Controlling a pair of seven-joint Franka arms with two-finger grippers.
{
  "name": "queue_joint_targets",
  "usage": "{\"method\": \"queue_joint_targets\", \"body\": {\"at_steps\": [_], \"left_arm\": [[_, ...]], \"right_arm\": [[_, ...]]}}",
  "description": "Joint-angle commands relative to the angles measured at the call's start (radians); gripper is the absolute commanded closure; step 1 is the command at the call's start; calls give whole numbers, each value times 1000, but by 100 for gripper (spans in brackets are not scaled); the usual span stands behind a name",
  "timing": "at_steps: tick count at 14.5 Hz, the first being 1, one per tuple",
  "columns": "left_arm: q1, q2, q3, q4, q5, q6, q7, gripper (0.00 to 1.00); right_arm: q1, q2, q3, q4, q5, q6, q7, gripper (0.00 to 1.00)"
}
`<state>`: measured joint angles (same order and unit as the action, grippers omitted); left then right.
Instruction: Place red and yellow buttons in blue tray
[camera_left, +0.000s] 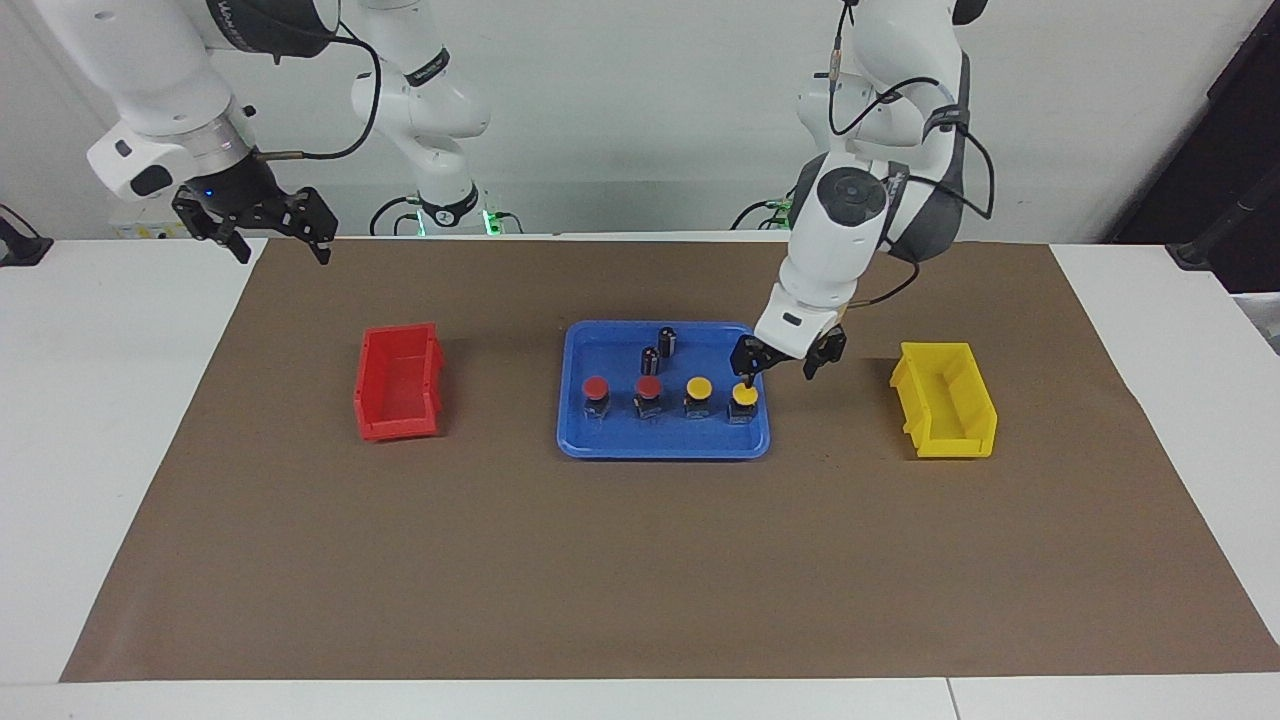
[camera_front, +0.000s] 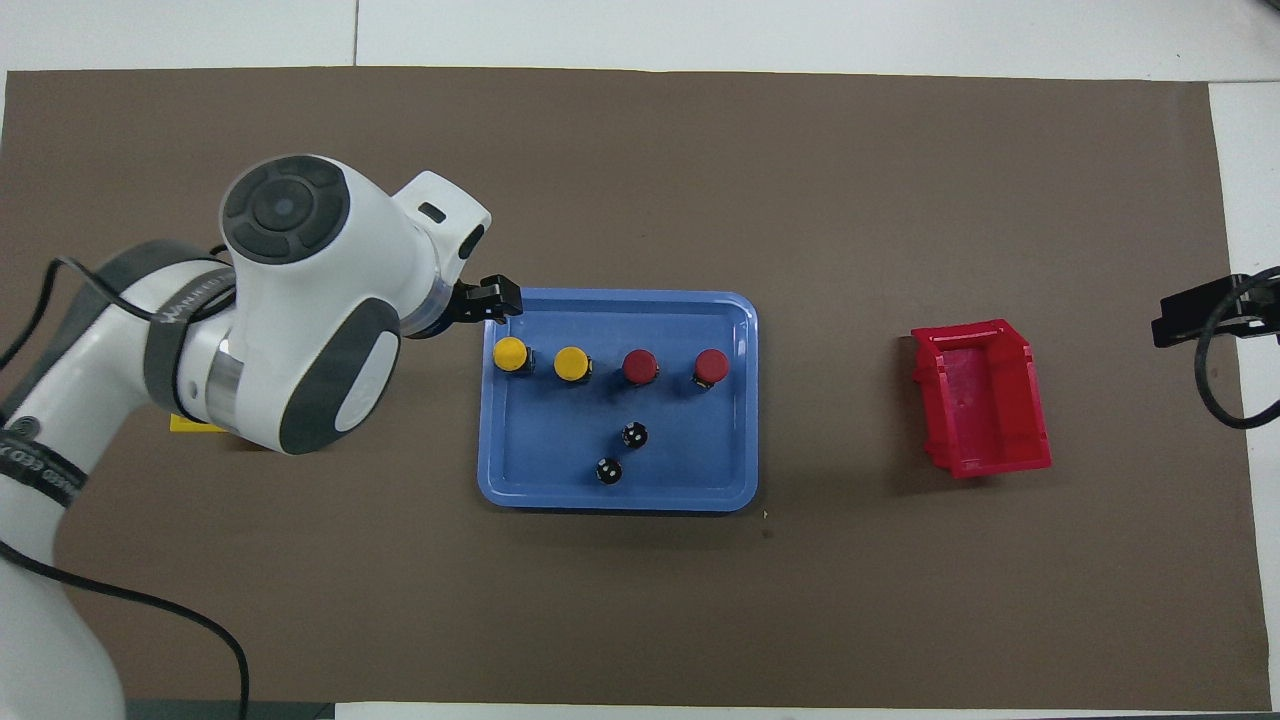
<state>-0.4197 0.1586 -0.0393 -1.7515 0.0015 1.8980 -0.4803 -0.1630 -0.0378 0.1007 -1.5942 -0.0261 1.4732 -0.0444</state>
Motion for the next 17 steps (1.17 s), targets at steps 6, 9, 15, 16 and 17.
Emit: {"method": "queue_joint_targets", "body": {"at_steps": [6,9,15,16,17], "left_arm": [[269,-157,18,102,15,-270,362,0],[332,-146,18,199,-32,-342,471,0],[343,-157,65,213,-11,-388,518,0],[345,-157,67,213,-11,-401,541,0],[345,-157,76,214,-11,-404,548,0]], "right_arm": [[-6,10,8,17,8,6,-8,0],[-6,13,8,22,5,6,-5,0],[-7,16,7,30,0,6,-5,0],[-9,16,7,30,2,6,-5,0],[-7,16,7,30,0,6,-5,0]]}}
